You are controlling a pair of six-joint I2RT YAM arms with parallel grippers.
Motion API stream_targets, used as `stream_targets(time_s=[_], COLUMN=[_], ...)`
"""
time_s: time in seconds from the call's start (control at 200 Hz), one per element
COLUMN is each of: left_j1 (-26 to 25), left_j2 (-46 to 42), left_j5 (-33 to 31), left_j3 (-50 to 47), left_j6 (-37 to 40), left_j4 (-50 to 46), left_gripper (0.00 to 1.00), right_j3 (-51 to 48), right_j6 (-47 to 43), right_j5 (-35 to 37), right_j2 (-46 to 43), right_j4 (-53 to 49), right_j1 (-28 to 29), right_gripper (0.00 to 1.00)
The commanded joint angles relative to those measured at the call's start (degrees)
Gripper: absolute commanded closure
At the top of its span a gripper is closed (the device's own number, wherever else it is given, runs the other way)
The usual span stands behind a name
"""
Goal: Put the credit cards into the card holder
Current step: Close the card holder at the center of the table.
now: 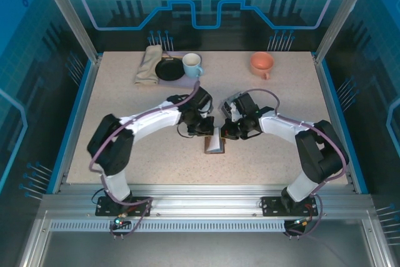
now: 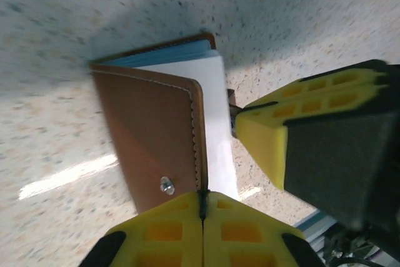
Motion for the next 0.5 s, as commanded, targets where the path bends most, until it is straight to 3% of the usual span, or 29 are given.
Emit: stream_targets(time_s=[0.0, 0.095, 0.15, 0.31, 0.4, 0.495], left_j1=[-1.8, -2.1, -2.0, -1.9, -1.5, -0.8], left_j2=[5.8, 8.2, 8.5, 10.4, 7.2, 0.2], left_j5=[4.2, 7.3, 8.1, 13.0, 13.3, 10.2], left_j3=[2.2, 1.8, 0.4, -1.3, -4.0, -7.3], left_j6=[-0.8, -2.6, -3.8, -6.4, -8.4, -9.0], left_j4=[-0.6, 2.6, 5.3, 11.0, 14.4, 16.6], left_gripper=[0.79, 0.73, 0.62, 0.56, 0.53, 0.43], right_j3=[-3.1, -4.0, -4.5, -5.3, -4.7, -3.9], right_j6=[2.6, 3.4, 3.3, 3.3, 2.6, 2.3], right_j5=[-1.0, 1.3, 2.4, 2.7, 1.2, 1.4], right_j2=[-2.0, -2.9, -3.9, -5.8, -5.5, -5.1], right_j4=[3.3, 1.8, 1.1, 0.6, 0.4, -0.7], right_j1=[-1.7, -2.4, -2.6, -3.7, -3.9, -3.9], right_gripper=[1.00, 1.00, 1.00, 1.00, 1.00, 1.00])
